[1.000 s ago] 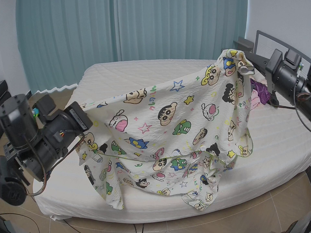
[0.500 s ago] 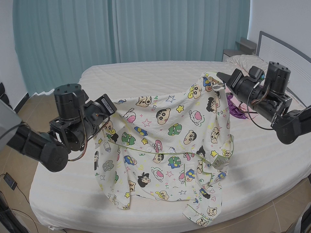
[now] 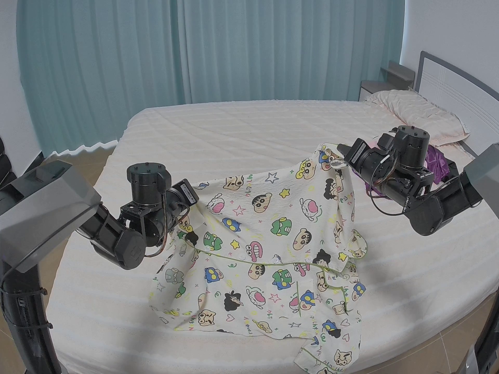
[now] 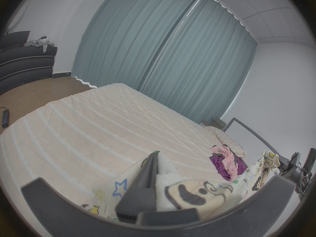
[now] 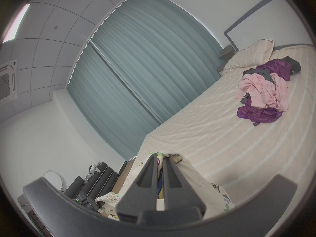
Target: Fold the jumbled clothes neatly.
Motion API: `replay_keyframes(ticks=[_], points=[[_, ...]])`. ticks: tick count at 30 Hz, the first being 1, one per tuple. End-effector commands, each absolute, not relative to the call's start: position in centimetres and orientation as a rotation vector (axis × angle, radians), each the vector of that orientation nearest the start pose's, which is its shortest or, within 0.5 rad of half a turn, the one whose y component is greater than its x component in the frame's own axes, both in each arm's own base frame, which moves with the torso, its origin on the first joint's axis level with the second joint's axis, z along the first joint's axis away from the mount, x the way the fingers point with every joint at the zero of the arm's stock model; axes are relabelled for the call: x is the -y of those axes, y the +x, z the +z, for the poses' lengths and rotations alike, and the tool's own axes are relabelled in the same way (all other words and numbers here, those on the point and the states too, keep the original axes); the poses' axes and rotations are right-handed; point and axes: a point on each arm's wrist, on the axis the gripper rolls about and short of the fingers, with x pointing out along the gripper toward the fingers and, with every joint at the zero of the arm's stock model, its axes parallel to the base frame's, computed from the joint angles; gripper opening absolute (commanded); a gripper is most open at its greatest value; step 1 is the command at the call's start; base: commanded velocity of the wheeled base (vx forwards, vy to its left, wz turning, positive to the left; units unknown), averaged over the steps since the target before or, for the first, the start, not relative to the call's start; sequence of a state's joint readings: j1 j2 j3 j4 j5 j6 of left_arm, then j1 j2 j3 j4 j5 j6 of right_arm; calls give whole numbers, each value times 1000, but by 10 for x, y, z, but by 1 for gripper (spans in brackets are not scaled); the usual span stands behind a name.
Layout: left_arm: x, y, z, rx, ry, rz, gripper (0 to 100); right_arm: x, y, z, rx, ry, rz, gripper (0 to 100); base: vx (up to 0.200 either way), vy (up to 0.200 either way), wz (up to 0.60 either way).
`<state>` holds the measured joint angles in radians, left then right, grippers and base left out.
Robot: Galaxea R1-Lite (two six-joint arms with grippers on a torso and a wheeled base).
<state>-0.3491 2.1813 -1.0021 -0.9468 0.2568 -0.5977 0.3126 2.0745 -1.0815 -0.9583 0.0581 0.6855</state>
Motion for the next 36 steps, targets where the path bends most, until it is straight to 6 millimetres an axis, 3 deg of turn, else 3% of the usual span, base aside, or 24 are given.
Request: replay_keyframes(ticks=[1, 7, 16, 21, 26, 27, 32, 36], points=[[131, 397, 66, -279, -514, 8, 0, -129, 397, 134, -199, 680, 327, 0, 200, 0, 0], [130, 403, 55, -293, -512, 18, 0, -133, 405, 115, -240, 680, 313, 0, 200, 0, 0], [131, 408, 29, -339, -494, 43, 0, -138, 418, 91, -282, 674, 299, 0, 0, 0, 0], [127, 418, 16, -346, -492, 69, 0, -141, 427, 85, -281, 671, 287, 0, 0, 0, 0], [121, 430, 1, -345, -497, 93, 0, -148, 441, 66, -333, 679, 271, 0, 0, 0, 0], [120, 432, 1, -343, -501, 96, 100, -150, 444, 64, -336, 686, 271, 100, 0, 0, 0], [110, 447, 0, -289, -509, 157, 100, -155, 458, 51, -337, 698, 269, 100, 0, 0, 0], [94, 458, 1, -254, -515, 210, 100, -155, 470, 59, -270, 802, 240, 100, 0, 0, 0]])
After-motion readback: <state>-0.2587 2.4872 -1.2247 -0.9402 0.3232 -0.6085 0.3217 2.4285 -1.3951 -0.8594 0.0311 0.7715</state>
